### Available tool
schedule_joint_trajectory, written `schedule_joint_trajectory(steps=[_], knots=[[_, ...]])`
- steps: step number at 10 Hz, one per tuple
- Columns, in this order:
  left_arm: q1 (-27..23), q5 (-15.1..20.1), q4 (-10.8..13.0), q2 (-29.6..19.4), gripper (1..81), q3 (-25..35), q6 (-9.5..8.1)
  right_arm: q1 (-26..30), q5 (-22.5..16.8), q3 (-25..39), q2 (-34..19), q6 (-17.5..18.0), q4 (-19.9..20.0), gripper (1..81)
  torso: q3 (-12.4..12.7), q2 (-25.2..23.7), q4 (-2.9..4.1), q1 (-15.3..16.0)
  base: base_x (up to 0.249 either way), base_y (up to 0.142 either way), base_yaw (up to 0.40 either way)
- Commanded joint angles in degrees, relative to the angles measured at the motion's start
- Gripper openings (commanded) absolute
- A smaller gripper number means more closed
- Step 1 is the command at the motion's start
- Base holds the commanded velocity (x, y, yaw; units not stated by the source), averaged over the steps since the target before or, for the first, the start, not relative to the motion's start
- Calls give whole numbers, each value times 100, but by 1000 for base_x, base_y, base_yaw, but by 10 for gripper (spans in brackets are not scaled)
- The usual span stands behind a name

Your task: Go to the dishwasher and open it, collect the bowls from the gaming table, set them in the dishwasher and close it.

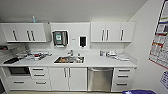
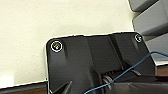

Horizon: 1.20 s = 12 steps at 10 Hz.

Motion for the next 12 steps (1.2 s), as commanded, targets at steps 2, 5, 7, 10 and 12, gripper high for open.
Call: schedule_joint_trajectory(steps=[2, 5, 7, 10, 12], knots=[[-355, 252, 60, -85, 811, 22, -15, 329, -242, 18, -83, -28, -55, 811, 0, 0, 0, 0, 138, 0, 0], [-346, 252, 60, -67, 811, 22, -15, 338, -268, 53, -92, -28, -47, 811, 0, 0, 0, 0, 138, 0, 0], [-347, 252, 60, -76, 811, 22, -15, 320, -268, 45, -83, -28, -55, 811, 0, 0, 0, 0, 138, 0, 0], [-347, 252, 52, -76, 811, 22, -15, 338, -268, 53, -83, -28, -55, 811, 0, 0, 0, 0, 138, 0, 0], [-355, 252, 60, -67, 811, 22, -15, 355, -268, 45, -74, -20, -47, 811, 0, 0, 0, 0, 138, 0, 0]])
